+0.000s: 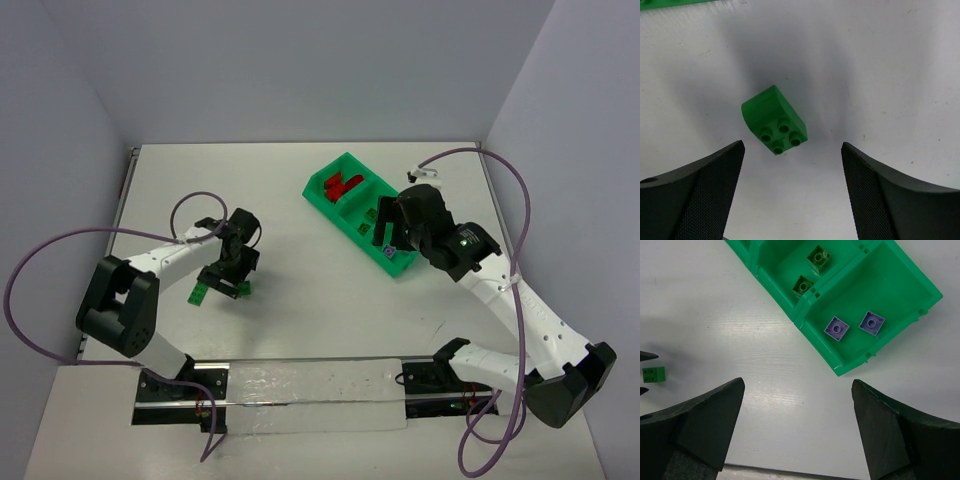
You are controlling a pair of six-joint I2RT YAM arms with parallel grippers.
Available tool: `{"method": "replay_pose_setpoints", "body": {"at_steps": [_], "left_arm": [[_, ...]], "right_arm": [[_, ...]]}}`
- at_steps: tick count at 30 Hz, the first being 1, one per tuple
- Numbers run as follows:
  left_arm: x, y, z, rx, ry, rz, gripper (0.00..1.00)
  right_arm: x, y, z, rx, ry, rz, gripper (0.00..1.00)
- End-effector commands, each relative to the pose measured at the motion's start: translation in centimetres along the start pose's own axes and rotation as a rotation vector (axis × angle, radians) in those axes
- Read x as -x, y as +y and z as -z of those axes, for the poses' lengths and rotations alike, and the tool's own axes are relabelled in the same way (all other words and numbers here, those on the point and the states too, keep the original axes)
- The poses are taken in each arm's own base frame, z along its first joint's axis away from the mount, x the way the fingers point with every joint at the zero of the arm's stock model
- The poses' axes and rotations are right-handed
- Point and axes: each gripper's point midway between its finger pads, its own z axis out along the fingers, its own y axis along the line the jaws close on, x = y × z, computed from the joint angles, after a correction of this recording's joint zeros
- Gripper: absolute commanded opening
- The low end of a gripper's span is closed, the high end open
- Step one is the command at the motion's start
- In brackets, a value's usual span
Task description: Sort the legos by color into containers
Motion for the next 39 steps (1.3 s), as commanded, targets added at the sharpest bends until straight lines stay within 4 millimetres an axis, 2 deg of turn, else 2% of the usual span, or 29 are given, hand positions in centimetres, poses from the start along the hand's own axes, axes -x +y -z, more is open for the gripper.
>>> {"method": "replay_pose_setpoints", "body": {"at_steps": [1,4,9,11,13,14,16,18,20,21,22,23,24,27,30,32,35,39], "left_arm": [[-0.8,-0.2,-1.5,-0.006,0.04,0.063,0.83],[-1.2,0.5,-2.6,0.013,0.057,0.075,0.79],[-1.0,0.5,-3.1,0.0,0.044,0.1,0.68],[-0.8,0.4,-3.0,-0.003,0.036,0.097,0.6],[-0.5,-0.1,-2.7,-0.008,0.021,0.06,0.42],[-0.3,-0.6,-2.5,-0.014,0.016,0.054,0.38],[-0.3,-2.6,-2.0,-0.074,0.013,-0.082,0.19],[-1.0,-6.1,-1.2,-0.142,0.042,-0.206,0.1],[-1.7,-8.1,-0.5,-0.156,0.038,-0.402,0.01],[-2.9,-8.9,-0.5,-0.148,0.034,-0.493,0.0],[-3.5,-11.5,1.2,-0.201,0.009,-0.55,0.0],[-4.0,-13.0,2.4,-0.232,-0.017,-0.604,0.0],[-4.5,-14.0,3.2,-0.256,-0.044,-0.684,0.0],[-8.3,-17.9,6.8,-0.411,-0.041,-0.857,0.0],[-11.4,-20.7,9.7,-0.586,0.031,-0.957,0.0],[-12.5,-21.6,10.8,-0.653,0.061,-0.989,0.0],[-14.5,-24.4,13.2,-0.783,0.095,-1.033,0.0],[-16.8,-27.0,14.6,-0.885,0.167,-1.045,0.0]], "right_arm": [[0.6,-0.2,0.4,-0.006,-0.038,0.008,0.95],[0.8,-0.2,0.4,-0.005,-0.04,0.008,0.95],[0.7,-0.2,0.3,-0.009,-0.036,0.013,0.95],[0.7,-0.3,0.3,-0.012,-0.035,0.013,0.95],[0.7,-0.2,0.3,-0.009,-0.036,0.012,0.95],[0.7,-0.2,0.3,-0.008,-0.036,0.01,0.95],[0.8,-0.1,0.3,-0.006,-0.036,0.009,0.95],[0.8,0.0,0.3,-0.003,-0.037,0.005,0.95],[0.9,0.1,0.3,-0.001,-0.04,0.001,0.95],[1.0,0.1,0.3,0.0,-0.041,-0.001,0.95],[1.1,0.1,0.3,-0.002,-0.044,-0.003,0.95],[1.1,0.0,0.4,-0.003,-0.044,-0.006,0.95],[1.2,-0.2,0.5,-0.01,-0.052,-0.01,0.95],[1.3,-0.9,1.0,-0.036,-0.074,-0.023,0.95],[1.6,-1.7,1.6,-0.062,-0.1,-0.037,0.95],[1.8,-2.0,1.9,-0.075,-0.11,-0.042,0.95],[1.9,-2.4,2.2,-0.087,-0.123,-0.061,0.95],[2.1,-2.7,2.6,-0.097,-0.137,-0.077,0.95]]}}
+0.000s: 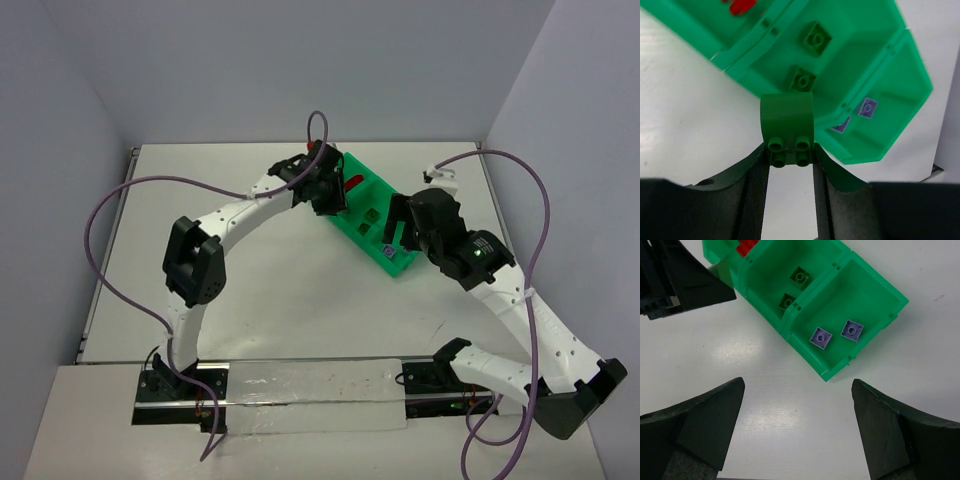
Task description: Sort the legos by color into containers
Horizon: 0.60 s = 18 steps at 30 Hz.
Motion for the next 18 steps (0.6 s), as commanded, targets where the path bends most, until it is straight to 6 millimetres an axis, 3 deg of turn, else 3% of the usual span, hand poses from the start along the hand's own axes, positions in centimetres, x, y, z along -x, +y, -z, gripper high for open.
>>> {"method": "replay_pose_setpoints", "body": {"at_steps": [1,8,11,14,18], "left_arm": [[1.4,-4.5,-1.5,-0.182,0.019,-0.061,0.0],[2.5,-6.3,-4.3,-0.242,-0.005,-0.04,0.02],[2.5,-6.5,-5.4,-0.252,-0.003,-0.028,0.12],[2.7,-6.9,-5.9,-0.269,-0.002,-0.021,0.35],[3.0,-7.4,-5.3,-0.287,-0.01,-0.028,0.75]], "right_arm": [[0.8,-0.9,0.7,-0.04,-0.049,-0.038,0.95],[1.0,-1.4,1.3,-0.049,-0.062,-0.053,0.95],[0.8,-1.6,1.3,-0.056,-0.054,-0.052,0.95],[0.8,-1.7,1.5,-0.057,-0.054,-0.053,0.95],[1.0,-1.8,1.7,-0.063,-0.056,-0.052,0.95]]}}
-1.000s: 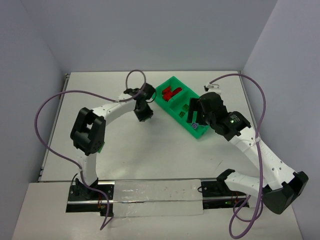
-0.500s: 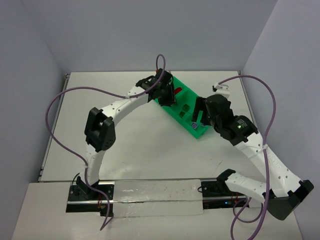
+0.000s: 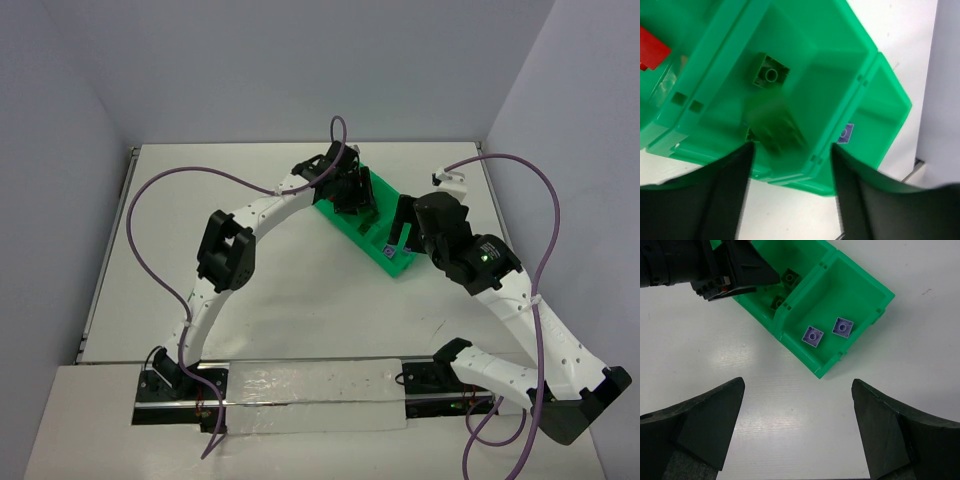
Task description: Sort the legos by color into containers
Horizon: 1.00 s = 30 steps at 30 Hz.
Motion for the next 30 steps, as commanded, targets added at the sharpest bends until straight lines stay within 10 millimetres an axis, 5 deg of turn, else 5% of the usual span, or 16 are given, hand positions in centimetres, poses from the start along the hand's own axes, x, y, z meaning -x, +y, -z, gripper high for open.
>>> {"method": "replay_pose_setpoints", "body": {"at_steps": [1,5,11,12,14,18,23,26,30], "left_arm": [[2.9,-3.9,2.3,-0.115,-0.084,-0.028,0.81],[3.9,-4.2,4.6,-0.085,-0.132,-0.052,0.84],[4.9,-2.1,12.6,0.068,-0.27,-0.076,0.81],[3.9,-0.4,12.1,0.114,-0.247,-0.069,0.81],[2.1,5.8,15.5,0.325,-0.268,-0.027,0.84],[-1.1,13.3,19.3,0.508,-0.255,0.111,0.98],[-8.0,24.6,25.2,0.732,-0.256,0.357,0.99],[-10.2,29.1,27.5,0.846,-0.268,0.482,0.99],[-11.3,31.9,27.6,0.876,-0.276,0.58,0.99]], "right_arm": [[0.9,-0.6,0.8,-0.023,-0.035,-0.02,0.95],[0.6,-0.4,0.6,-0.016,-0.026,-0.02,0.95],[0.4,0.3,0.1,0.007,-0.015,-0.019,0.95],[0.4,0.3,0.1,0.008,-0.015,-0.018,0.95],[0.2,0.4,-0.2,0.013,-0.012,-0.015,0.95],[-0.1,0.9,-0.6,0.025,-0.003,-0.005,0.95],[-0.3,1.6,-1.2,0.055,-0.001,-0.002,0.95],[-0.4,1.9,-1.4,0.066,0.007,0.001,0.95],[-0.3,2.1,-1.3,0.072,0.004,0.007,0.95]]}}
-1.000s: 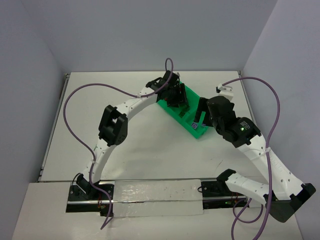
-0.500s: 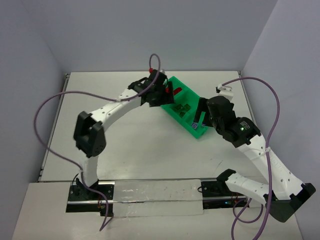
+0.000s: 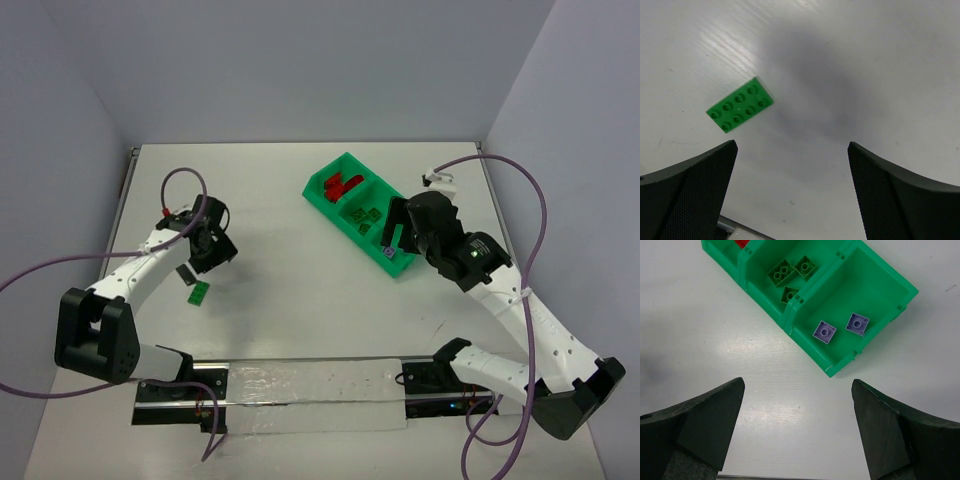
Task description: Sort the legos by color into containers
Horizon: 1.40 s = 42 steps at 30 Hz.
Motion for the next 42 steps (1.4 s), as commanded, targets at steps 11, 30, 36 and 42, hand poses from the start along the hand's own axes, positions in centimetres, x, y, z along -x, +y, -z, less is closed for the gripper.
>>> {"method": "replay_pose_setpoints", "body": {"at_steps": [11,30,36,42], "left_arm": [[3.4,3.3,-5.9,0.086,-0.044,0.186,0.99],[-2.9,2.6,-7.0,-0.025,0.158,0.237,0.99],[-4.5,1.8,-6.7,-0.002,0.185,0.212,0.98],[-5.4,1.8,-6.9,0.042,0.197,0.202,0.92]], "right_arm": [[0.8,0.4,0.2,0.022,-0.039,-0.005,0.95],[0.8,0.8,-0.2,0.032,-0.036,0.003,0.95],[0.8,0.9,-0.2,0.035,-0.037,0.002,0.95],[0.7,0.6,-0.1,0.028,-0.034,0.003,0.95]]}}
